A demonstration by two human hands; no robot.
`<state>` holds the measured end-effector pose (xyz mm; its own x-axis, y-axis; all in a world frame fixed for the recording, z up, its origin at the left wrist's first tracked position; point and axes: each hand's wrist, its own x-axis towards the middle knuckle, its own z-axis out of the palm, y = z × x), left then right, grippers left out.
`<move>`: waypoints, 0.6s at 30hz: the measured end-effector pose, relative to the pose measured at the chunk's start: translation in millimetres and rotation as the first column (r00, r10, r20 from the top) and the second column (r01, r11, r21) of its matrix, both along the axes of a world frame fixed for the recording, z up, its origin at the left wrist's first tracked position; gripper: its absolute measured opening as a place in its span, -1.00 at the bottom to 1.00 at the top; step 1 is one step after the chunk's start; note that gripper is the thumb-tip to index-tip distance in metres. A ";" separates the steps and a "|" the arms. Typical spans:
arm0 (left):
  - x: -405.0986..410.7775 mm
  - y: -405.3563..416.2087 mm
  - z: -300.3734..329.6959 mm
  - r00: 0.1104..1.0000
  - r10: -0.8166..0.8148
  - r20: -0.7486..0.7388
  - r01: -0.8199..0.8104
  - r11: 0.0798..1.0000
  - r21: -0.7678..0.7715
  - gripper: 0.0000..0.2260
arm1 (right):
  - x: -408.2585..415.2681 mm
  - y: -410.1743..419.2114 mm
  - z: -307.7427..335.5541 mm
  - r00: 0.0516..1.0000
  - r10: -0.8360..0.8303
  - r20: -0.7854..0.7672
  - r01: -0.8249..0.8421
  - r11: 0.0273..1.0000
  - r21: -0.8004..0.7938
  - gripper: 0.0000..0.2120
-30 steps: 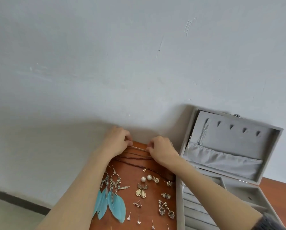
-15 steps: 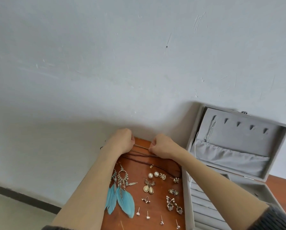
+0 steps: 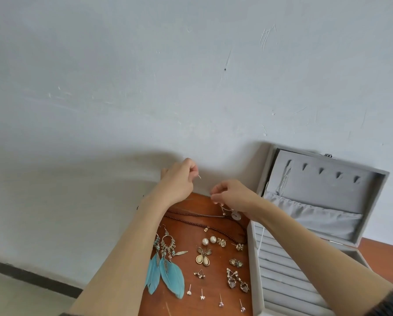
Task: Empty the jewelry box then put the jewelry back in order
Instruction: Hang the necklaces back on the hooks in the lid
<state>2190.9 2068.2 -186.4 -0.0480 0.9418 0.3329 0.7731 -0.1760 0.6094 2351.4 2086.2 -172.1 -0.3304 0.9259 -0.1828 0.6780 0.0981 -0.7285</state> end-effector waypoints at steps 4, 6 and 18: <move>5.4 -4.7 10.5 0.974 -0.129 0.185 0.121 0.991 0.056 -0.80 | 5.1 -0.4 1.3 0.999 0.018 -0.051 -0.016 0.999 0.039 -0.87; 8.2 -6.2 14.5 0.960 -0.160 0.230 0.138 0.984 0.109 -0.78 | 6.4 -0.9 1.5 0.997 0.008 -0.075 -0.005 0.999 0.044 -0.89; 7.4 -6.1 23.3 0.863 -0.103 0.494 -0.021 0.971 0.239 -0.78 | 6.7 -3.9 0.9 0.958 -0.097 -0.271 0.123 0.989 0.080 -0.83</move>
<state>2198.4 2062.1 -163.2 -0.2289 0.8471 0.4796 0.3639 -0.3825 0.8493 2358.2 2082.3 -171.3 -0.2500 0.9682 -0.0120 0.4713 0.1108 -0.8750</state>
